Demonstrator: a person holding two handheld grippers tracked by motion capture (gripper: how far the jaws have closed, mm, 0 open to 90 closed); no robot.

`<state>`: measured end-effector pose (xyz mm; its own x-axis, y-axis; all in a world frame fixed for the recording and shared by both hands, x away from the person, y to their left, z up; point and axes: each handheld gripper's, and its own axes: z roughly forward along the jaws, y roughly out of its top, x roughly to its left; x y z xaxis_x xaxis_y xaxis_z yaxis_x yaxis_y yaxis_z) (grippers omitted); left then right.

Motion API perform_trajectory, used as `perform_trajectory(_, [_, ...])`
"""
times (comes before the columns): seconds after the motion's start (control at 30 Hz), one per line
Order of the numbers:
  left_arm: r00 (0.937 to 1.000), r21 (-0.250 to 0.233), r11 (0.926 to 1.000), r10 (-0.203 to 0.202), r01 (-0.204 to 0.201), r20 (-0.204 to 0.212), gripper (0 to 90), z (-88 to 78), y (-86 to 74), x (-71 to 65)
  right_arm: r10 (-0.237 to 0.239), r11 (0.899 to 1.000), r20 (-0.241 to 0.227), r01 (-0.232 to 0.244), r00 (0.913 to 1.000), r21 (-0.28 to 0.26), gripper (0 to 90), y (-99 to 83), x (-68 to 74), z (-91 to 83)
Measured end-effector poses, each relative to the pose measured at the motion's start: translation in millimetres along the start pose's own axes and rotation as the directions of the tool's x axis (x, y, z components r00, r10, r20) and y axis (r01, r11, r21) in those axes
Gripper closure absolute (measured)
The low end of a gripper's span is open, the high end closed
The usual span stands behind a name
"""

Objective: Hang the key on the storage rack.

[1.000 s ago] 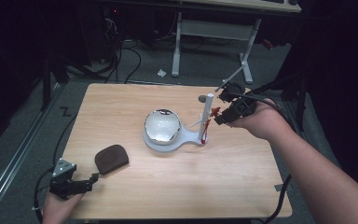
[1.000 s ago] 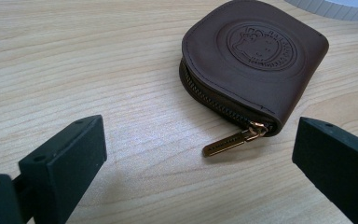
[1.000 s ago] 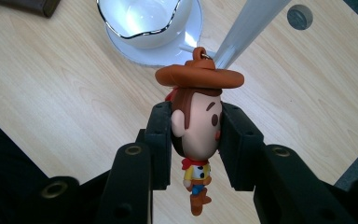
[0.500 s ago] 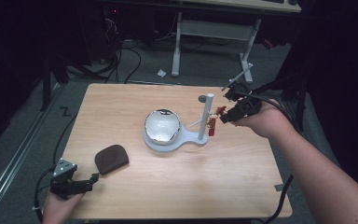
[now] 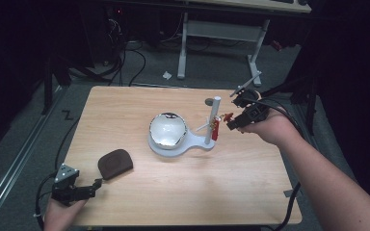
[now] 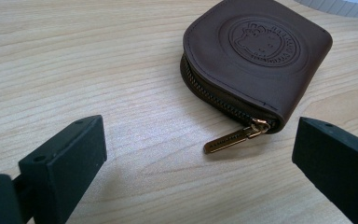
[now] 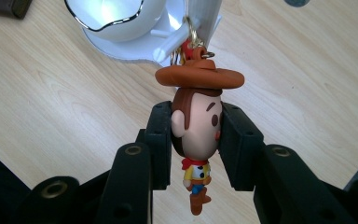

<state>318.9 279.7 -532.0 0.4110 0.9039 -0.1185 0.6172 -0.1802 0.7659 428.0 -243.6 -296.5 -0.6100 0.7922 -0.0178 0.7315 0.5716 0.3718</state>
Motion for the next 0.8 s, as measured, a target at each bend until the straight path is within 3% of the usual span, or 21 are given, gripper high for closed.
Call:
perform_trajectory(0.27, [0.9999, -0.002, 1.0000, 0.001, -0.002, -0.012, 3.4, -5.3, -4.7, 1.2, 0.021, 1.000, -0.019, -0.021, 0.9996, 0.009, 66.9, -8.3, -5.8, 18.5])
perform_trajectory(0.57, [0.9983, -0.021, 0.9991, -0.038, 0.037, -0.045, 3.4, -22.8, -17.2, 10.4, 0.030, 1.000, -0.042, -0.030, 0.9987, 0.009, 66.8, -17.9, -7.3, 42.7])
perform_trajectory(0.8, [0.9971, -0.023, 0.9986, -0.048, 0.047, -0.058, 3.4, -24.2, -18.2, 6.6, 0.045, 0.999, -0.052, -0.045, 0.9976, 0.000, 66.8, -25.2, -8.8, 56.1])
